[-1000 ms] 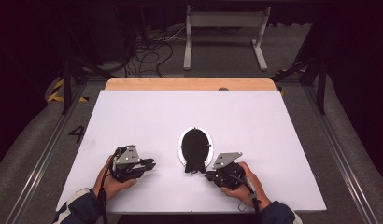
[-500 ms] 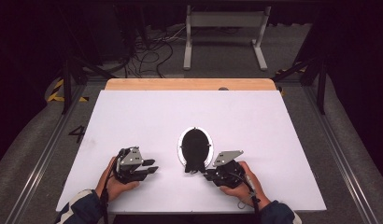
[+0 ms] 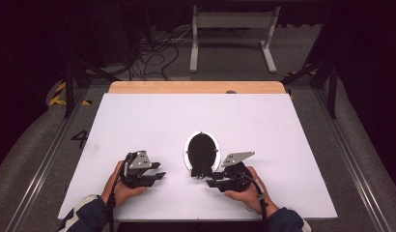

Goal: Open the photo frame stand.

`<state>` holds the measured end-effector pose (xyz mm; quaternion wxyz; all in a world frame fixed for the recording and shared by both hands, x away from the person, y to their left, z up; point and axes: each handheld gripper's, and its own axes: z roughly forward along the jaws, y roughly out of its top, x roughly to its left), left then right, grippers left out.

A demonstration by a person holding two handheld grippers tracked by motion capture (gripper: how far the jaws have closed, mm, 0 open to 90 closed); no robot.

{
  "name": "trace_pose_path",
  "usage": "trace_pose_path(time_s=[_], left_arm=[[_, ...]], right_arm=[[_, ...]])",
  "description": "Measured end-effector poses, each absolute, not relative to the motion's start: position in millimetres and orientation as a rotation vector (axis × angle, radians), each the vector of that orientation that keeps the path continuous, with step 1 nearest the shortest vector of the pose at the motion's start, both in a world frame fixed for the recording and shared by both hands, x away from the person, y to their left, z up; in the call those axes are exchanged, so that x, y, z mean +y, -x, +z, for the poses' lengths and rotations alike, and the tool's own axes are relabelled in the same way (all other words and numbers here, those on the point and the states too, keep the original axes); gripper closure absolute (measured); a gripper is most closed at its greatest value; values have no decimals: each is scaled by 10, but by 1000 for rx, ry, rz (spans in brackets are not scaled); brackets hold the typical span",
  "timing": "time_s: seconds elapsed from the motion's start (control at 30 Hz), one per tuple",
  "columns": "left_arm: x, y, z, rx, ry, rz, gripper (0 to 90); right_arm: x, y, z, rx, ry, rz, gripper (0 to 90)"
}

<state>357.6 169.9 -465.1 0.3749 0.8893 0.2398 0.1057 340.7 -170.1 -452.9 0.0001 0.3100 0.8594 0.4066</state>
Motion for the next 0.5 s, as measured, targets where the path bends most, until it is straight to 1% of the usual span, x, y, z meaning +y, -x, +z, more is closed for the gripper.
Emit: trace_pose_path(time_s=[0.1,0.23,0.37,0.5], left_arm=[[1693,-3589,-4650,611,-2285,285,523],[1687,-3603,-4640,616,-2274,283,511],[1657,-3614,-4641,618,-2275,285,479],[1632,-3628,-4641,616,-2276,282,467]], right_arm=[[-1720,-3446,-4547,2726,-1010,1333,608],[-1753,-3481,-4573,2733,-1050,1393,601],[-1763,-3487,-4563,2729,-1059,1399,594],[-1776,-3493,-4559,2724,-1077,1393,595]])
